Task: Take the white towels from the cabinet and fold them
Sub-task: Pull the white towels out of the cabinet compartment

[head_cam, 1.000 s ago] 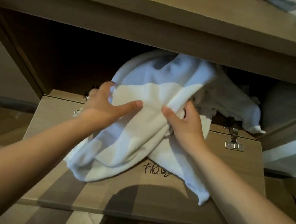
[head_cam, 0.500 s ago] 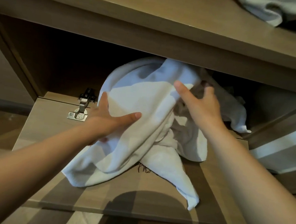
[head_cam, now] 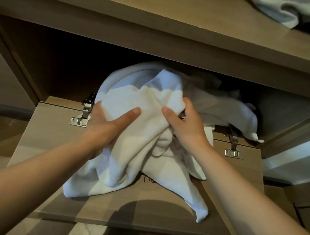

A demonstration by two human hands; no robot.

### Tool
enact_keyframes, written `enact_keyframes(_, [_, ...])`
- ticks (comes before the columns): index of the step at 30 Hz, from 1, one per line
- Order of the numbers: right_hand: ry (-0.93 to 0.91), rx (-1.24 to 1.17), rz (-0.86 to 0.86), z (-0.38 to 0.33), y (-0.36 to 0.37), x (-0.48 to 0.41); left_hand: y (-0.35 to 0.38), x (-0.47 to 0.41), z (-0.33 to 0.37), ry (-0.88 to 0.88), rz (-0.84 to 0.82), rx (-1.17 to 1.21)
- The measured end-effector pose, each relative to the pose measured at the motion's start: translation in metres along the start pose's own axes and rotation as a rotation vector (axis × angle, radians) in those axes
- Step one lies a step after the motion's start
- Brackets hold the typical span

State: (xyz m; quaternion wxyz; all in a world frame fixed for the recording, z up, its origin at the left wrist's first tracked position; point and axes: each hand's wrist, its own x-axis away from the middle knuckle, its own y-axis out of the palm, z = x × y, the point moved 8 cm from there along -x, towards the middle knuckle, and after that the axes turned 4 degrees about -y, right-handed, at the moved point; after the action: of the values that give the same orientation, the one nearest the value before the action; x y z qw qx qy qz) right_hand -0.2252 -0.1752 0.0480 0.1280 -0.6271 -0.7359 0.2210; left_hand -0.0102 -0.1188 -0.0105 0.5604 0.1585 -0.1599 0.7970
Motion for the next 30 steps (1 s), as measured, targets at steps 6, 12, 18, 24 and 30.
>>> enact_keyframes(6, [-0.01,-0.022,-0.078,-0.007,0.004,0.021,-0.011,-0.003,-0.005,0.017,0.041,0.041])
enact_keyframes(12, [0.009,0.33,0.081,-0.018,-0.044,0.01,-0.009,-0.004,-0.005,0.042,0.066,-0.014])
enact_keyframes(18, [0.003,0.416,-0.102,-0.022,-0.031,-0.031,-0.011,-0.003,-0.007,0.075,0.089,-0.018])
enact_keyframes(24, [0.12,0.475,-0.27,-0.003,-0.011,-0.046,-0.015,0.001,-0.008,0.114,0.08,-0.059])
enact_keyframes(30, [0.198,0.487,-0.261,0.014,-0.007,-0.048,-0.015,0.007,-0.009,0.104,-0.013,-0.026])
